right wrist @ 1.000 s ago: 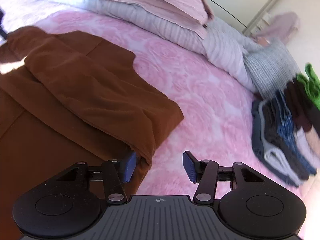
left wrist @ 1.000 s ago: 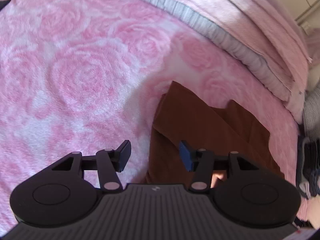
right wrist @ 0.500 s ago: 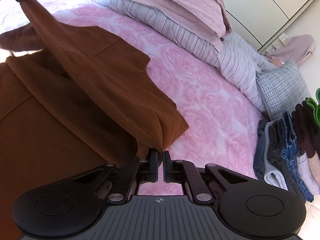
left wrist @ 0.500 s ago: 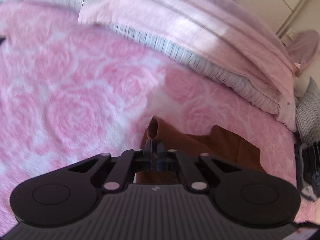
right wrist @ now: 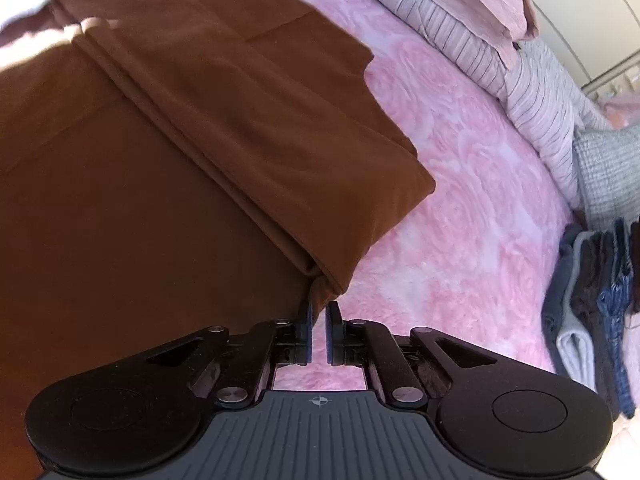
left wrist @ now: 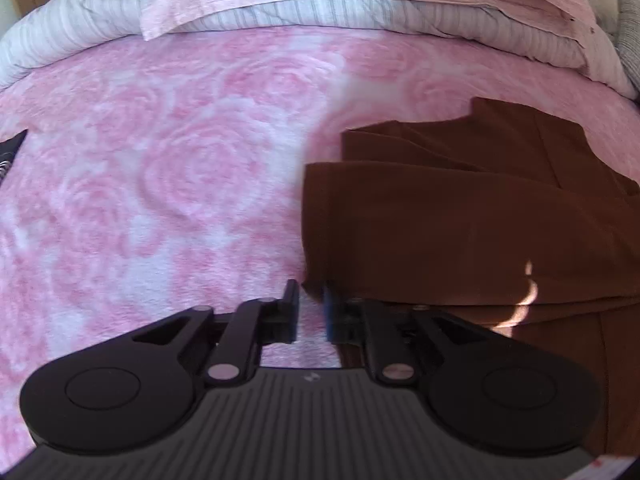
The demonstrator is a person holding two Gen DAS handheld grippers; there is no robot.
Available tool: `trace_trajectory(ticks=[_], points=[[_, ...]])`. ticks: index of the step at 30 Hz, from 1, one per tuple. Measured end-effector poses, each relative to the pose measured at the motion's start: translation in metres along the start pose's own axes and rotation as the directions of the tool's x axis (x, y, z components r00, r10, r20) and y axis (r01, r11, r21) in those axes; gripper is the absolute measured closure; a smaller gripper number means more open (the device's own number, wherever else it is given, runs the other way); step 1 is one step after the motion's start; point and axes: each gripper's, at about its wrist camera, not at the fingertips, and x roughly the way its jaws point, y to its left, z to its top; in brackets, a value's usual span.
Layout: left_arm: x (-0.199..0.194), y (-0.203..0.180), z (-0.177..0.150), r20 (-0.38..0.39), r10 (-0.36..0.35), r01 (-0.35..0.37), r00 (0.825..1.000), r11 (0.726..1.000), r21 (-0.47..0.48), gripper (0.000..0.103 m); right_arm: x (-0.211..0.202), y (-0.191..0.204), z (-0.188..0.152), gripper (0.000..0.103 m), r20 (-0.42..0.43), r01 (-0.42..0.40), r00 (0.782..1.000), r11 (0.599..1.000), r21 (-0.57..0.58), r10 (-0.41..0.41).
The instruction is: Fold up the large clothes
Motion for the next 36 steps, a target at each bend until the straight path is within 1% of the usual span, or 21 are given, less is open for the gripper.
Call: trace_trajectory(ticks=[2, 3, 4, 6, 7, 8, 10, 11, 12, 13, 15, 17, 19, 21, 23, 24, 26, 28, 30, 33, 36], points=[[-0.013, 0.007, 0.007, 0.028, 0.014, -0.013, 1.000, 1.000, -0.026, 0.088, -0.018, -0.015, 0.006, 0.097, 0.069, -0.042, 0.997, 0.993, 0.110, 0.034], [-0.020, 0.010, 0.012, 0.051, 0.012, -0.010, 0.999, 0.999, -0.046, 0.088, -0.024, -0.024, 0.010, 0.087, 0.111, -0.080, 0.992, 0.980, 0.180, 0.060], [-0.027, 0.013, 0.016, 0.080, 0.001, 0.003, 0.997, 0.998, -0.059, 0.088, -0.027, -0.032, 0.014, 0.071, 0.161, -0.123, 0.983, 0.960, 0.253, 0.083], [-0.035, 0.008, 0.026, 0.136, -0.019, 0.025, 0.991, 0.999, -0.043, 0.088, -0.024, -0.043, 0.021, 0.057, 0.250, -0.190, 0.963, 0.916, 0.353, 0.104], [-0.035, 0.002, 0.030, 0.155, -0.043, 0.045, 0.987, 0.999, -0.013, 0.087, -0.016, -0.045, 0.025, 0.057, 0.284, -0.218, 0.953, 0.896, 0.387, 0.109], [-0.030, -0.005, 0.032, 0.160, -0.069, 0.066, 0.985, 0.998, 0.024, 0.087, -0.005, -0.047, 0.028, 0.057, 0.288, -0.230, 0.951, 0.877, 0.421, 0.111], [-0.012, -0.022, 0.035, 0.140, -0.122, 0.109, 0.983, 0.989, 0.098, 0.083, 0.024, -0.049, 0.034, 0.057, 0.233, -0.234, 0.963, 0.841, 0.487, 0.133], [0.002, -0.031, 0.034, 0.115, -0.133, 0.118, 0.984, 0.984, 0.131, 0.080, 0.040, -0.048, 0.033, 0.057, 0.185, -0.215, 0.973, 0.834, 0.509, 0.137], [0.016, -0.038, 0.034, 0.085, -0.120, 0.106, 0.989, 0.982, 0.154, 0.081, 0.053, -0.049, 0.032, 0.057, 0.131, -0.182, 0.983, 0.832, 0.525, 0.132], [0.029, -0.042, 0.033, 0.055, -0.106, 0.095, 0.993, 0.980, 0.174, 0.078, 0.053, -0.051, 0.029, 0.057, 0.150, -0.186, 0.981, 0.823, 0.537, 0.124], [0.036, -0.042, 0.032, 0.068, -0.092, 0.079, 0.993, 0.982, 0.171, 0.072, 0.038, -0.054, 0.027, 0.057, 0.151, -0.175, 0.983, 0.808, 0.563, 0.108], [0.027, -0.034, 0.035, 0.065, -0.100, 0.092, 0.993, 0.989, 0.119, 0.074, 0.014, -0.050, 0.025, 0.057, 0.203, -0.179, 0.976, 0.820, 0.543, 0.078], [0.009, -0.027, 0.034, 0.095, -0.127, 0.119, 0.987, 0.989, 0.088, 0.076, -0.002, -0.043, 0.020, 0.057, 0.240, -0.209, 0.966, 0.829, 0.519, 0.093], [-0.006, -0.027, 0.026, 0.105, -0.154, 0.144, 0.982, 0.984, 0.101, 0.076, 0.000, -0.030, 0.014, 0.057, 0.197, -0.205, 0.973, 0.840, 0.502, 0.120], [-0.012, -0.031, 0.014, 0.069, -0.183, 0.173, 0.981, 0.976, 0.130, 0.076, 0.017, -0.017, 0.005, 0.057, 0.073, -0.173, 0.985, 0.851, 0.496, 0.157], [-0.008, -0.033, 0.008, 0.036, -0.185, 0.178, 0.982, 0.973, 0.147, 0.075, 0.022, -0.015, 0.000, 0.057, 0.034, -0.159, 0.986, 0.851, 0.501, 0.164], [0.002, -0.032, -0.004, -0.010, -0.129, 0.128, 0.992, 0.973, 0.191, 0.071, 0.012, -0.025, -0.004, 0.057, 0.076, -0.192, 0.981, 0.826, 0.529, 0.179], [0.001, -0.024, 0.004, -0.012, -0.143, 0.143, 0.990, 0.975, 0.168, 0.071, 0.002, -0.045, 0.000, 0.057, 0.130, -0.227, 0.974, 0.799, 0.556, 0.185], [-0.006, -0.017, 0.022, 0.031, -0.157, 0.151, 0.987, 0.979, 0.137, 0.075, -0.001, -0.066, 0.012, 0.057, 0.201, -0.264, 0.963, 0.785, 0.561, 0.180], [-0.004, -0.015, 0.060, 0.085, -0.197, 0.182, 0.977, 0.971, 0.153, 0.076, 0.021, -0.105, 0.045, 0.057, 0.260, -0.318, 0.944, 0.774, 0.547, 0.204], [0.027, -0.024, 0.105, 0.072, -0.261, 0.245, 0.963, 0.952, 0.184, 0.076, 0.062, -0.135, 0.085, 0.057, 0.300, -0.380, 0.920, 0.758, 0.529, 0.252]])
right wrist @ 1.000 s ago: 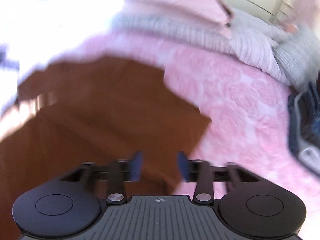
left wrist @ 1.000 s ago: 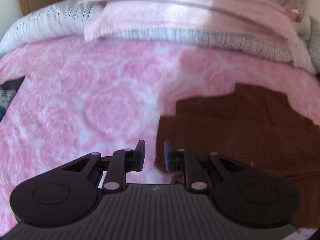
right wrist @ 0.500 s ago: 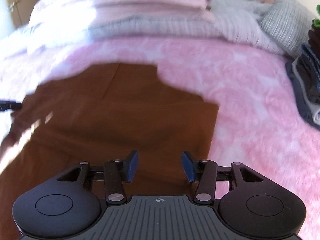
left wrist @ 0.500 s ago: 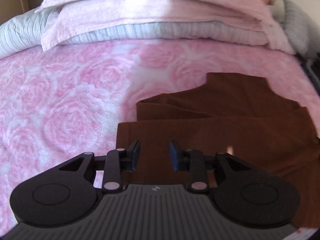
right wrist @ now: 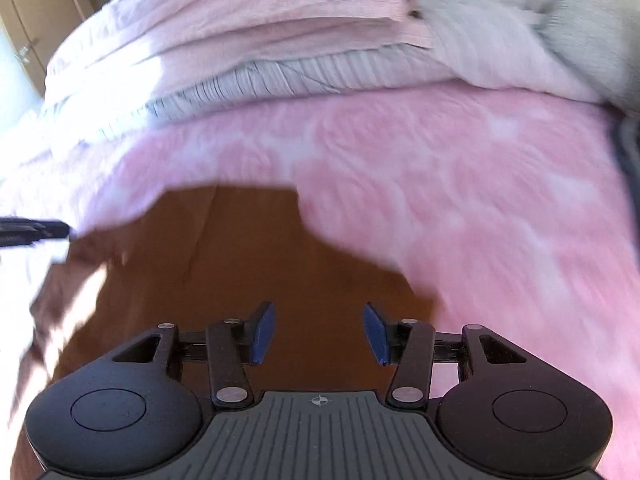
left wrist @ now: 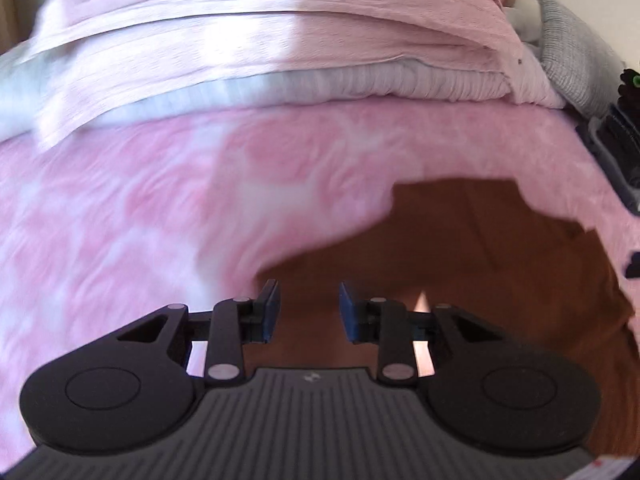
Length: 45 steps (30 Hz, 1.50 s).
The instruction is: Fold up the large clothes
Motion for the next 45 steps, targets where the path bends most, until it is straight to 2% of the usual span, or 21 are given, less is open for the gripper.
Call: trace_trajectory(ticks=[3, 5, 8, 11, 12, 13, 15, 17, 20, 22, 24, 26, 28, 29, 31, 34, 37, 39, 41, 43, 45], points=[[0.047, -0.003, 0.034, -0.056, -0.088, 0.086, 0.995, 0.995, -0.041, 0.076, 0.045, -0.011, 0.034, 0.057, -0.016, -0.087, 0.996, 0.994, 0.065, 0.088], [0.079, -0.001, 0.051, -0.090, -0.164, 0.151, 0.982, 0.979, -0.134, 0.076, 0.072, -0.016, 0.048, 0.057, -0.029, -0.131, 0.990, 0.984, 0.120, 0.135], [0.117, -0.002, 0.065, -0.131, -0.237, 0.202, 0.963, 0.950, -0.237, 0.076, 0.102, -0.028, 0.060, 0.057, -0.050, -0.161, 0.984, 0.969, 0.188, 0.173], [0.139, -0.010, 0.073, -0.161, -0.274, 0.235, 0.948, 0.945, -0.226, 0.075, 0.114, -0.032, 0.064, 0.057, -0.030, -0.220, 0.972, 0.949, 0.224, 0.233], [0.142, -0.012, 0.076, -0.157, -0.285, 0.249, 0.945, 0.944, -0.216, 0.075, 0.116, -0.031, 0.064, 0.060, -0.017, -0.233, 0.970, 0.946, 0.226, 0.243], [0.145, -0.014, 0.078, -0.158, -0.300, 0.265, 0.941, 0.941, -0.210, 0.075, 0.117, -0.031, 0.066, 0.079, -0.007, -0.226, 0.972, 0.948, 0.222, 0.233], [0.150, -0.018, 0.081, -0.155, -0.316, 0.283, 0.936, 0.938, -0.201, 0.077, 0.118, -0.030, 0.068, 0.099, 0.002, -0.235, 0.971, 0.948, 0.215, 0.240], [0.152, -0.025, 0.084, -0.145, -0.338, 0.314, 0.930, 0.934, -0.168, 0.098, 0.115, -0.021, 0.069, 0.099, 0.034, -0.219, 0.976, 0.964, 0.149, 0.217], [0.141, -0.037, 0.080, -0.101, -0.297, 0.292, 0.950, 0.955, -0.060, 0.099, 0.084, -0.001, 0.056, 0.100, 0.135, -0.184, 0.974, 0.983, 0.005, 0.181], [0.124, -0.038, 0.072, -0.025, -0.296, 0.295, 0.955, 0.955, -0.021, 0.099, 0.051, 0.017, 0.040, 0.100, 0.215, -0.132, 0.964, 0.984, -0.122, 0.156], [0.094, -0.042, 0.059, 0.075, -0.296, 0.291, 0.952, 0.954, 0.067, 0.099, 0.022, 0.037, 0.016, 0.100, 0.254, -0.092, 0.954, 0.964, -0.250, 0.157], [0.064, -0.051, 0.039, 0.126, -0.291, 0.268, 0.948, 0.948, 0.169, 0.099, 0.006, 0.055, -0.011, 0.099, 0.185, -0.103, 0.966, 0.928, -0.357, 0.179], [0.044, -0.059, 0.012, 0.092, -0.284, 0.255, 0.955, 0.936, 0.245, 0.099, 0.002, 0.066, -0.037, 0.096, 0.048, -0.133, 0.985, 0.904, -0.407, 0.166], [0.038, -0.061, -0.003, 0.053, -0.279, 0.256, 0.959, 0.929, 0.268, 0.098, 0.005, 0.069, -0.046, 0.094, -0.047, -0.140, 0.990, 0.904, -0.403, 0.132], [0.032, -0.063, -0.029, -0.033, -0.242, 0.242, 0.970, 0.929, 0.280, 0.096, 0.005, 0.070, -0.058, 0.091, -0.122, -0.103, 0.991, 0.926, -0.364, 0.063], [0.019, -0.052, -0.040, -0.057, -0.227, 0.234, 0.972, 0.953, 0.193, 0.096, -0.011, 0.067, -0.047, 0.089, -0.045, -0.052, 0.998, 0.966, -0.251, 0.042], [0.007, -0.045, -0.023, 0.041, -0.250, 0.245, 0.967, 0.964, 0.103, 0.093, -0.015, 0.073, -0.026, 0.088, 0.077, -0.062, 0.995, 0.992, -0.109, 0.070], [0.008, -0.048, -0.010, 0.099, -0.274, 0.266, 0.957, 0.960, 0.086, 0.093, -0.002, 0.085, -0.019, 0.088, 0.096, -0.064, 0.993, 0.994, -0.088, 0.073], [0.021, -0.060, -0.002, 0.091, -0.273, 0.263, 0.958, 0.958, 0.111, 0.092, 0.011, 0.094, -0.020, 0.088, 0.068, -0.025, 0.997, 0.996, -0.086, 0.031], [0.038, -0.069, 0.000, 0.030, -0.215, 0.210, 0.976, 0.972, 0.109, 0.091, 0.011, 0.098, -0.020, 0.088, 0.056, 0.067, 0.996, 0.995, -0.071, -0.063], [0.037, -0.067, 0.000, 0.019, -0.180, 0.179, 0.983, 0.983, 0.049, 0.091, -0.001, 0.088, -0.029, 0.084, 0.056, 0.058, 0.997, 0.998, 0.024, -0.059]])
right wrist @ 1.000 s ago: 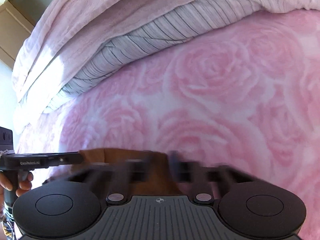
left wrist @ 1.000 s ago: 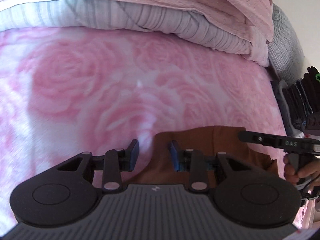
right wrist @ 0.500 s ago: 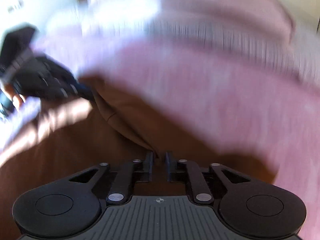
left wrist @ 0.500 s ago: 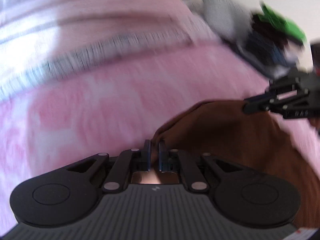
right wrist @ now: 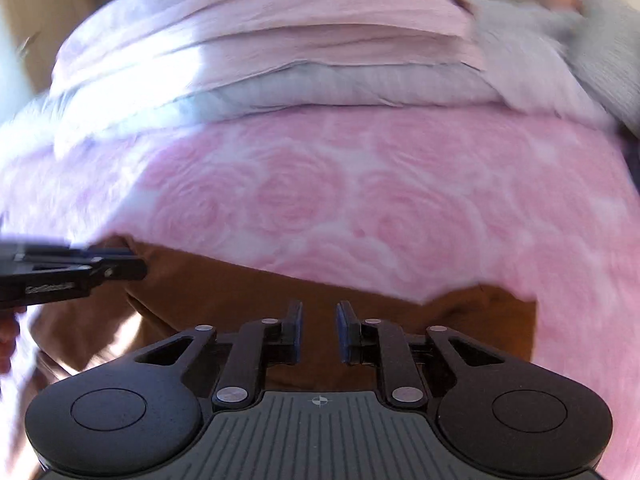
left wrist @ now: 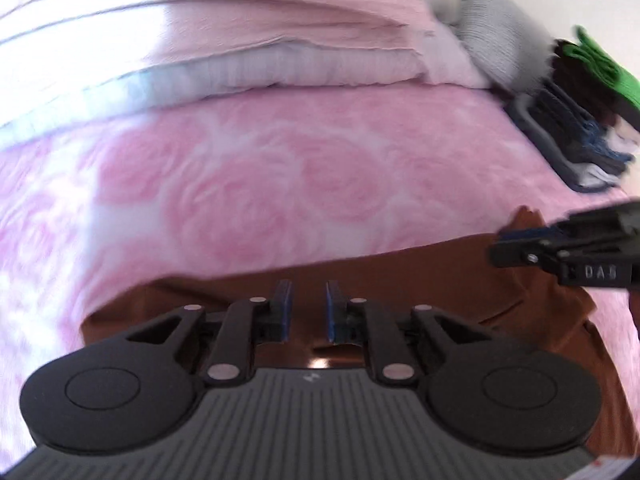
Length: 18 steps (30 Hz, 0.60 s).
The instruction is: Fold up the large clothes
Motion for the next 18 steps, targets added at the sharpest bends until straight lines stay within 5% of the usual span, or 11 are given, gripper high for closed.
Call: trace_trajectory(ticks=[2, 7, 8, 9, 10, 11, 13, 18], points=[[-0.013, 0.008, -0.003, 0.016, -0.015, 0.016, 1.000, 0.994, -0.106, 0.078, -0.005, -0.019, -0.011, 0.064, -0.043, -0.038, 0.998, 0.986, 0.164, 0.046], [-0.012, 0.034, -0.011, -0.018, -0.092, 0.079, 0.996, 0.927, -0.367, 0.071, 0.002, -0.053, -0.027, 0.062, -0.005, -0.096, 0.994, 0.872, 0.480, 0.112], [-0.008, 0.038, -0.013, -0.026, -0.101, 0.082, 0.995, 0.912, -0.401, 0.071, 0.006, -0.057, -0.029, 0.065, 0.003, -0.114, 0.991, 0.850, 0.514, 0.132], [-0.005, 0.040, -0.014, -0.028, -0.104, 0.082, 0.994, 0.900, -0.428, 0.073, 0.010, -0.060, -0.029, 0.090, 0.024, -0.148, 0.987, 0.833, 0.533, 0.160], [-0.005, 0.039, -0.017, -0.028, -0.111, 0.087, 0.993, 0.893, -0.442, 0.080, 0.012, -0.061, -0.028, 0.100, 0.022, -0.151, 0.986, 0.832, 0.533, 0.165], [-0.006, 0.038, -0.020, -0.020, -0.125, 0.103, 0.992, 0.890, -0.445, 0.098, 0.009, -0.061, -0.026, 0.100, 0.030, -0.136, 0.990, 0.848, 0.512, 0.140], [-0.008, 0.028, -0.019, -0.002, -0.096, 0.087, 0.995, 0.914, -0.395, 0.098, -0.001, -0.060, -0.020, 0.100, 0.070, -0.111, 0.994, 0.896, 0.429, 0.089], [0.002, -0.010, -0.033, -0.062, 0.022, -0.029, 0.998, 0.993, -0.110, 0.095, 0.014, -0.038, -0.016, 0.099, -0.091, 0.024, 0.996, 0.977, 0.212, -0.004]])
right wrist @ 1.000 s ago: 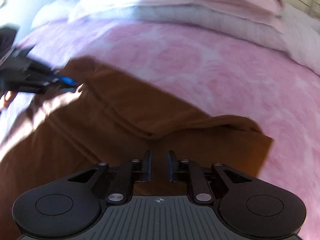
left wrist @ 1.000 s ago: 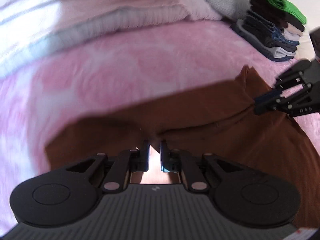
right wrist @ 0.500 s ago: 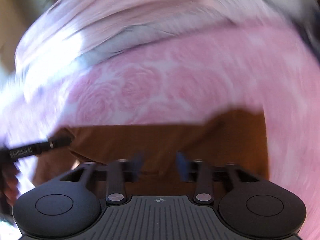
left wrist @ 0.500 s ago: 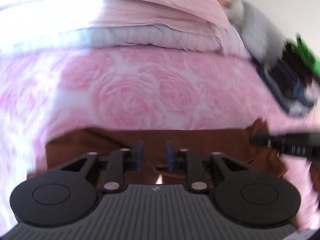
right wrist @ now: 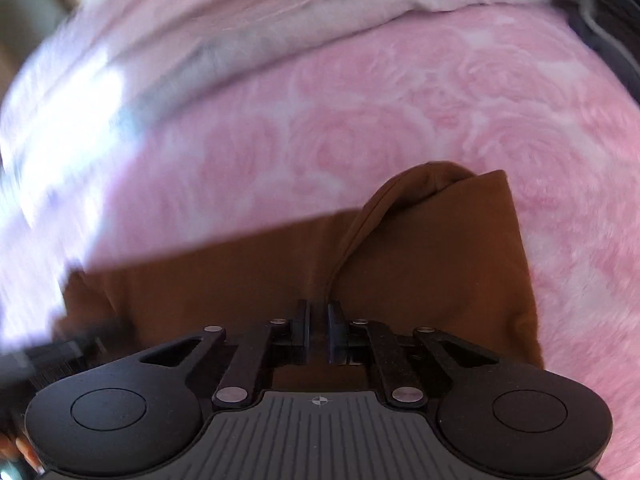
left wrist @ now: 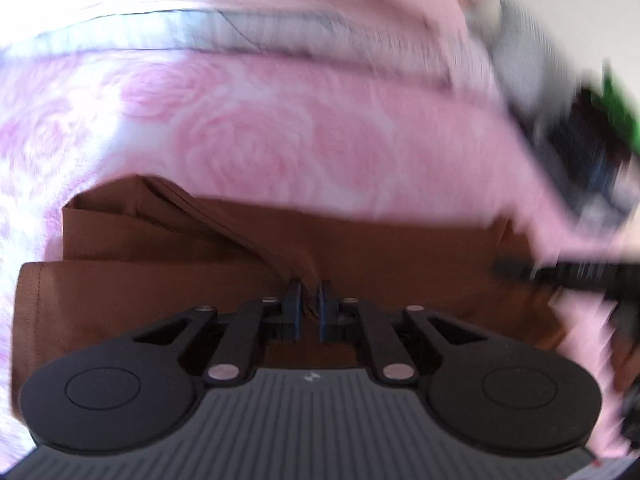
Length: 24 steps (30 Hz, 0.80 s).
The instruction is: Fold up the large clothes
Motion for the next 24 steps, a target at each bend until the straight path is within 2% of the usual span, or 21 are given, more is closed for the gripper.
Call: trace_trajectory(ticks=[2, 4, 6, 7, 9, 11, 12, 13, 14, 16, 17, 19, 22, 24], points=[[-0.004, -0.002, -0.001, 0.012, 0.028, -0.029, 1.000, 1.000, 0.013, 0.088, -0.012, 0.012, 0.001, 0.092, 0.048, 0.041, 0.998, 0.997, -0.070, -0.037], [-0.014, -0.002, 0.005, 0.035, 0.062, -0.062, 0.997, 0.998, 0.004, 0.085, -0.026, 0.021, 0.000, 0.077, 0.143, 0.068, 0.988, 0.991, -0.117, -0.051], [-0.027, -0.009, 0.007, 0.115, 0.090, -0.095, 0.989, 0.995, 0.038, 0.085, -0.030, 0.032, -0.002, 0.065, 0.199, 0.053, 0.980, 0.982, -0.179, -0.016], [-0.030, -0.014, 0.009, 0.143, 0.094, -0.106, 0.985, 0.991, 0.079, 0.085, -0.025, 0.037, -0.002, 0.063, 0.193, 0.053, 0.981, 0.976, -0.212, -0.012], [-0.024, -0.022, 0.013, 0.148, 0.086, -0.110, 0.985, 0.981, 0.158, 0.085, -0.005, 0.044, -0.007, 0.062, 0.138, 0.067, 0.990, 0.959, -0.276, -0.029], [-0.005, -0.023, 0.012, 0.093, 0.084, -0.101, 0.992, 0.974, 0.202, 0.083, 0.024, 0.042, -0.018, 0.062, 0.029, 0.123, 0.992, 0.935, -0.334, -0.120], [0.008, -0.023, 0.007, 0.050, 0.102, -0.111, 0.994, 0.968, 0.224, 0.080, 0.019, 0.041, -0.024, 0.061, 0.075, 0.123, 0.992, 0.934, -0.336, -0.103], [0.016, -0.022, 0.001, 0.029, 0.133, -0.136, 0.991, 0.958, 0.252, 0.076, 0.012, 0.041, -0.024, 0.061, 0.078, 0.142, 0.989, 0.932, -0.333, -0.122], [0.012, -0.023, -0.001, 0.053, 0.132, -0.141, 0.990, 0.957, 0.254, 0.076, 0.004, 0.042, -0.025, 0.061, 0.095, 0.159, 0.986, 0.932, -0.327, -0.135], [-0.007, -0.024, -0.001, 0.064, 0.120, -0.132, 0.991, 0.965, 0.229, 0.078, -0.021, 0.041, -0.036, 0.061, 0.165, 0.153, 0.981, 0.936, -0.316, -0.105], [-0.021, -0.024, -0.005, 0.096, 0.104, -0.122, 0.990, 0.970, 0.209, 0.079, -0.031, 0.041, -0.045, 0.061, 0.165, 0.141, 0.982, 0.939, -0.315, -0.092], [-0.043, -0.026, -0.018, 0.112, 0.070, -0.090, 0.991, 0.979, 0.184, 0.079, -0.042, 0.040, -0.069, 0.061, 0.118, 0.123, 0.989, 0.941, -0.316, -0.090], [-0.068, -0.035, -0.053, 0.061, 0.052, -0.064, 0.997, 0.978, 0.198, 0.079, -0.055, 0.037, -0.124, 0.061, 0.046, 0.156, 0.988, 0.929, -0.336, -0.149], [-0.084, -0.039, -0.088, -0.004, 0.047, -0.045, 0.999, 0.974, 0.223, 0.079, -0.072, 0.036, -0.164, 0.061, 0.002, 0.183, 0.981, 0.920, -0.346, -0.194]])
